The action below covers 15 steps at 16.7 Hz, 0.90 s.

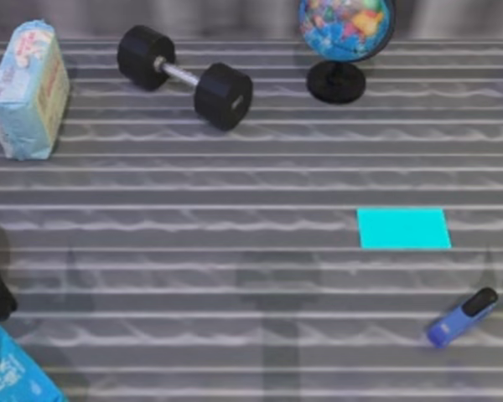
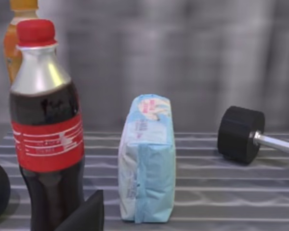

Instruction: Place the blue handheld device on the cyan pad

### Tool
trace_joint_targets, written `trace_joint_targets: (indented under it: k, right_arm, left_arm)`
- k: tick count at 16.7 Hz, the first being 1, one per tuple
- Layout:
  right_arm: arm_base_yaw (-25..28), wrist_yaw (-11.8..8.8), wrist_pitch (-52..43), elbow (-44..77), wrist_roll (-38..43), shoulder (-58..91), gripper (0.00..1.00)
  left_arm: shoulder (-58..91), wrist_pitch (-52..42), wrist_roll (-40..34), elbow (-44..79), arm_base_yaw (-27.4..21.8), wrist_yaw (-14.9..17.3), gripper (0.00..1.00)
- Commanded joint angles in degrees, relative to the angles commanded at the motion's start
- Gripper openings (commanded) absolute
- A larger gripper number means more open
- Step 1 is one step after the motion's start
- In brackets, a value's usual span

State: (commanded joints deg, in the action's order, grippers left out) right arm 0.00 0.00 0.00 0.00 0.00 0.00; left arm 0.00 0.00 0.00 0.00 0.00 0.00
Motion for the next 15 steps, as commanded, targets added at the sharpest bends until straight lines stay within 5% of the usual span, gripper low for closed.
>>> trace_joint_targets:
  k: [6, 15]
  right_arm:
    - [1.8, -0.1, -4.9, 5.5, 6.0, 6.1, 1.0]
    - [10.9, 0.1, -33.0, 34.2, 40.8, 50.7, 1.0]
  left_arm:
    - [0.0, 0.0, 0.0, 0.0, 0.0, 0.0, 1.0]
    - [0.0, 0.0, 0.0, 0.0, 0.0, 0.0, 1.0]
